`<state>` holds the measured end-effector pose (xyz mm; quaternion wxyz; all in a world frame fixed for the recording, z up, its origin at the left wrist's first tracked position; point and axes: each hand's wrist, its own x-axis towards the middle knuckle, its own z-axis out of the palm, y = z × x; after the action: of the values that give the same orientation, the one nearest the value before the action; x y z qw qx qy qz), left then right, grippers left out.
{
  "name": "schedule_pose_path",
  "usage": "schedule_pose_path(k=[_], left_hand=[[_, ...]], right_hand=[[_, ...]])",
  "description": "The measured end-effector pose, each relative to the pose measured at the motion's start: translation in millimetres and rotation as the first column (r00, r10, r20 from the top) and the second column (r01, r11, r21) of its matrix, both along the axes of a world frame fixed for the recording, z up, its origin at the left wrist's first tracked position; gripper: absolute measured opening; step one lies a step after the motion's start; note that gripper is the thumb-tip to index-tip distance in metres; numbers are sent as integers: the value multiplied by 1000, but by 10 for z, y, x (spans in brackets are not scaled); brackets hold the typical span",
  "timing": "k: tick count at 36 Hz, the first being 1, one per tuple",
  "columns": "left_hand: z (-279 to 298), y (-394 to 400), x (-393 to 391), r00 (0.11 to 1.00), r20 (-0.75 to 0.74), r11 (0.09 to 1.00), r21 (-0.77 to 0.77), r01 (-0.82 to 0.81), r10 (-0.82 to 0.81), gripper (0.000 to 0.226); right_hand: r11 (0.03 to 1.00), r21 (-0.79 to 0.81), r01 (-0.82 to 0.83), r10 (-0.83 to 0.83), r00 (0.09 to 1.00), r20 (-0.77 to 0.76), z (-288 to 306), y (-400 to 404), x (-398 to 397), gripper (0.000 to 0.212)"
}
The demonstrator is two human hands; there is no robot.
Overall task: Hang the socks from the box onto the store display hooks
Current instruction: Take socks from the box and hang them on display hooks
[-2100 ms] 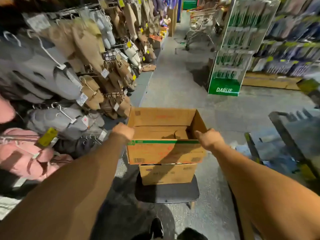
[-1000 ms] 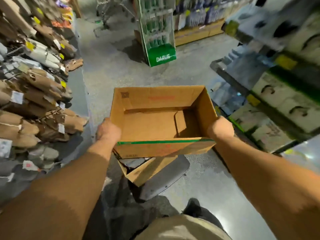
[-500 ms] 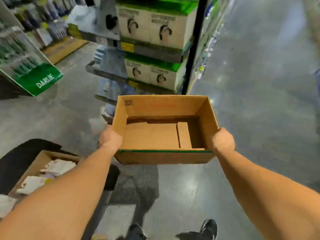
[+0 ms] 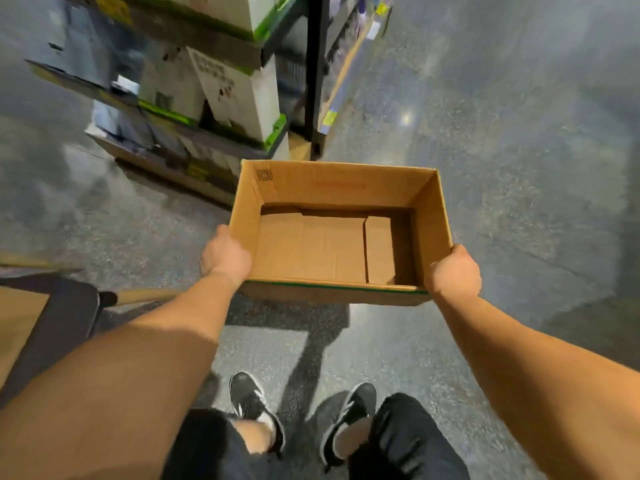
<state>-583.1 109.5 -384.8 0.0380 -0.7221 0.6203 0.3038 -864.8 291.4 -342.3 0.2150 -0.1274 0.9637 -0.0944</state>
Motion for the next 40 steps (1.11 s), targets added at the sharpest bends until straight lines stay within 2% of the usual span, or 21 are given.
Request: schedule_pose_path(k=[11,15,21,25,30,33,35,37,40], left_hand=[[-3000,-157,-527,993,67,995,25,96,-98,37],[-3712,-258,-678,996,65,997,-32,69,-67,31],[-4377,-437,-754,991,90,991,-83,103,-95,28],[-4472,-436,-753,988,101,987,-102,123,-113,26],[-4329,-529,-768,976,125,982,85,169,-179,34],[-4164,-604,-763,957,158,961,167,218,-245,53],[-3997,-631,-757,936,186,952,133,277,-299,68],[-3719,-572,-730,916,191,934,134,332,-353,77],[-3121,-448,-650,913,155,919,189,347,-377,78]], right_hand=[[998,-43,55,-52,996,75,-3011,-7,-452,28],[997,-63,42,-37,996,78,-3869,-100,-574,28],[999,-26,27,-26,998,58,-4590,-242,-606,23],[999,-4,32,-32,999,25,-4670,-294,-592,26],[999,41,5,-9,996,93,-4613,-322,-643,35],[999,33,-13,12,1000,29,-4558,-385,-579,55],[995,48,-85,86,996,-35,-4406,-465,-482,61],[988,70,-140,143,989,-39,-4128,-556,-340,58],[983,56,-173,174,985,-17,-3536,-691,-123,51]])
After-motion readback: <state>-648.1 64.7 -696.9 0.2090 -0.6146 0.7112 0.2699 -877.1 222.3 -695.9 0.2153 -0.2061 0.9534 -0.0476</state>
